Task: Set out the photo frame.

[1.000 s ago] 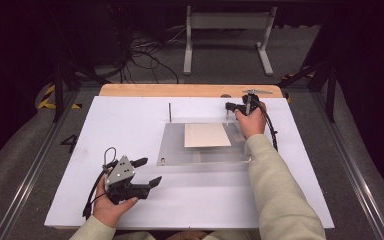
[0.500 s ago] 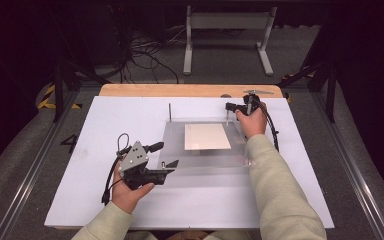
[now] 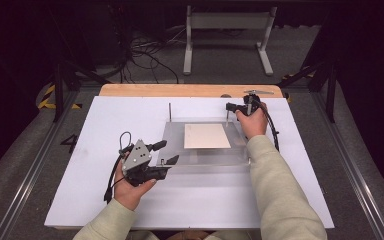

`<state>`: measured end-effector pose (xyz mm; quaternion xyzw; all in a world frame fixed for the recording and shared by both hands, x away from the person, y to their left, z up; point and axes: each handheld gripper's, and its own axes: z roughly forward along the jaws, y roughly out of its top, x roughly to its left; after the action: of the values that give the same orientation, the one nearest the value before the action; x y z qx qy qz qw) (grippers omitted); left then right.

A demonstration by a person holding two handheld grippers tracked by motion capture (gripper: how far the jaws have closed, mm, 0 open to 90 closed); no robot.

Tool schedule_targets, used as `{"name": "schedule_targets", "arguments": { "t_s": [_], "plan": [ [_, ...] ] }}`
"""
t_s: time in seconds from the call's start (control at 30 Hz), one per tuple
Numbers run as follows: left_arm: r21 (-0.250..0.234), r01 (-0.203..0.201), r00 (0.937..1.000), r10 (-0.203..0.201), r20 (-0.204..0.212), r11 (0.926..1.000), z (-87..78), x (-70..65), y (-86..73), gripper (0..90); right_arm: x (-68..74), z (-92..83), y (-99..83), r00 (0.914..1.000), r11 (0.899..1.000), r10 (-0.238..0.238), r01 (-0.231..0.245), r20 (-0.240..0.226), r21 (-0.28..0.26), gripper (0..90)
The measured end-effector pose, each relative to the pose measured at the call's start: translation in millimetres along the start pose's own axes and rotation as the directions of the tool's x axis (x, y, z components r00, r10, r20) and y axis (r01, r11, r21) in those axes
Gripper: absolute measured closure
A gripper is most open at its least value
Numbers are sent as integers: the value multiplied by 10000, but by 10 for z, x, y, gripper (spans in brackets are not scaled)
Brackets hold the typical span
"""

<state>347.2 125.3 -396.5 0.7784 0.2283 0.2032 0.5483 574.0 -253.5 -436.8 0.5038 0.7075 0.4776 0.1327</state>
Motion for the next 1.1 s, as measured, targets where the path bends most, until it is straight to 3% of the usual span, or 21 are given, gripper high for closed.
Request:
{"name": "schedule_targets", "arguments": {
  "t_s": [0.13, 0.2, 0.27, 0.47, 0.6, 0.83, 0.93, 1.1],
  "plan": [
    [331, -90, 9999, 92, -74, 9994, 11, 15, -7, 362, 20, -41, 30, 9996, 9993, -267, 264, 96, 276, 843],
    [302, -52, 10000, 54, -39, 9995, 14, 21, 0, 363, 3, -142, 35, 9991, 9975, -414, 406, 115, 581, 780],
    [305, -86, 9999, 88, -80, 9995, 14, 24, 17, 363, -6, -230, 30, 9989, 9981, -454, 449, 109, 429, 708],
    [313, -63, 9999, 66, -86, 9995, 17, 34, 43, 364, 39, -669, 13, 9957, 9946, -915, 908, -114, -503, 650],
    [314, 4, 10000, -2, -51, 9995, 19, 40, 60, 364, 130, -963, -24, 9941, 9903, -934, 870, -548, -1086, 616],
    [581, -34, 10000, 29, 88, 9983, 16, 47, 72, 365, 283, -1269, -112, 9863, 9832, -1547, 1480, -577, -1068, 562],
    [652, -114, 9999, 110, 63, 9978, 19, 33, 71, 365, 373, -1444, -197, 9778, 9731, -2079, 2041, -253, -1068, 552],
    [672, -165, 9999, 161, 60, 9976, 19, 34, 78, 367, 502, -1676, -392, 9720, 9627, -2296, 2193, -497, -1586, 540]
  ]
}}
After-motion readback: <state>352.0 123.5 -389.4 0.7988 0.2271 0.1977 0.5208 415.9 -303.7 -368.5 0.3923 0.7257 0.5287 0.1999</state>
